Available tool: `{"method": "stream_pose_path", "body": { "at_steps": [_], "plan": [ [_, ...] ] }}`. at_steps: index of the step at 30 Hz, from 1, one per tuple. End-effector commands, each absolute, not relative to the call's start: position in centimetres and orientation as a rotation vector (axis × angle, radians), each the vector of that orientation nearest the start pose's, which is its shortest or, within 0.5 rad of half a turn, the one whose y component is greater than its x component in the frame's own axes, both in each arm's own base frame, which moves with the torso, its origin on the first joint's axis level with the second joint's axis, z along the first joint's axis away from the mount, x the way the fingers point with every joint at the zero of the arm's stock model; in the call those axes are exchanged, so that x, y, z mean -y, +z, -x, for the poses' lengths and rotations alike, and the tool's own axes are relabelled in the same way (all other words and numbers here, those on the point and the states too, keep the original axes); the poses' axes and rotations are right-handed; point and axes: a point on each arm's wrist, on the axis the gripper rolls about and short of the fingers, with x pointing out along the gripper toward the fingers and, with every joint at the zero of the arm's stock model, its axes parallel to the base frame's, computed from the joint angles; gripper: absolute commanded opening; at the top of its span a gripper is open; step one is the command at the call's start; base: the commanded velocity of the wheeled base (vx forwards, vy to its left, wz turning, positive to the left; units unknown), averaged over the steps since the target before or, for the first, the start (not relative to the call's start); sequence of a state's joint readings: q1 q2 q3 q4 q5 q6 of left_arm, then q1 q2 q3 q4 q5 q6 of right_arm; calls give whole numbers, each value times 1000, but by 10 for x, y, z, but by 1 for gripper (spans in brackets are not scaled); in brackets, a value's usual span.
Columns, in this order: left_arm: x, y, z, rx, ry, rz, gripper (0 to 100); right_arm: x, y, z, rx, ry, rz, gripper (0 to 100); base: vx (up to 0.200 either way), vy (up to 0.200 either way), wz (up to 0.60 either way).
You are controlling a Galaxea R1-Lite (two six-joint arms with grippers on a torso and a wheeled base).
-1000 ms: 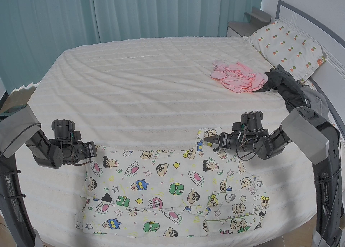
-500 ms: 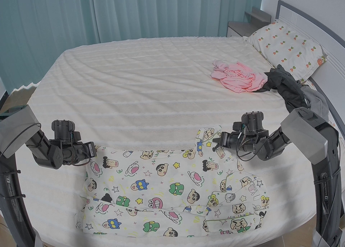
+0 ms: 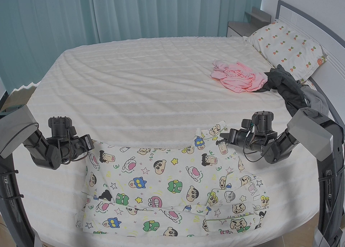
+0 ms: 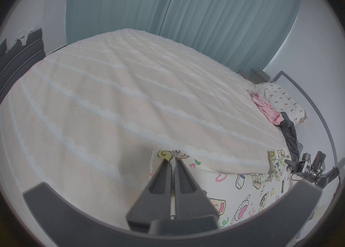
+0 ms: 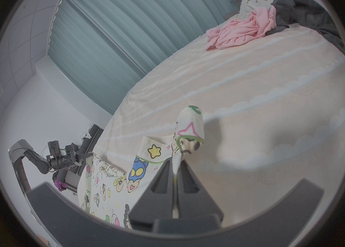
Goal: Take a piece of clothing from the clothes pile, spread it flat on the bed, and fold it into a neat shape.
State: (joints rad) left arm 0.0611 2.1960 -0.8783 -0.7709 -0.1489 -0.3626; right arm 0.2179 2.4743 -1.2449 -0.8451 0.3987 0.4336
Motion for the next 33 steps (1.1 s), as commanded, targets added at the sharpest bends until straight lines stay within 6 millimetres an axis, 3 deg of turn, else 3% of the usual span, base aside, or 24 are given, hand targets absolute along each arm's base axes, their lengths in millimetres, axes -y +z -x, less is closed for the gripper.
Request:
{"method": "stream_pose_path", "body": {
  "at_steps": [1, 19, 33],
  "plan": [
    [-20, 37, -374, -556, 17, 413, 0, -103, 14, -443, -500, 515, -451, 0, 0, 0, 0],
    [-21, 42, -373, -532, 34, 409, 0, -103, 30, -433, -452, 566, -460, 0, 0, 0, 0],
    [-20, 62, -354, -510, 10, 407, 0, -96, 53, -403, -433, 656, -465, 0, 0, 0, 0]
  ]
}}
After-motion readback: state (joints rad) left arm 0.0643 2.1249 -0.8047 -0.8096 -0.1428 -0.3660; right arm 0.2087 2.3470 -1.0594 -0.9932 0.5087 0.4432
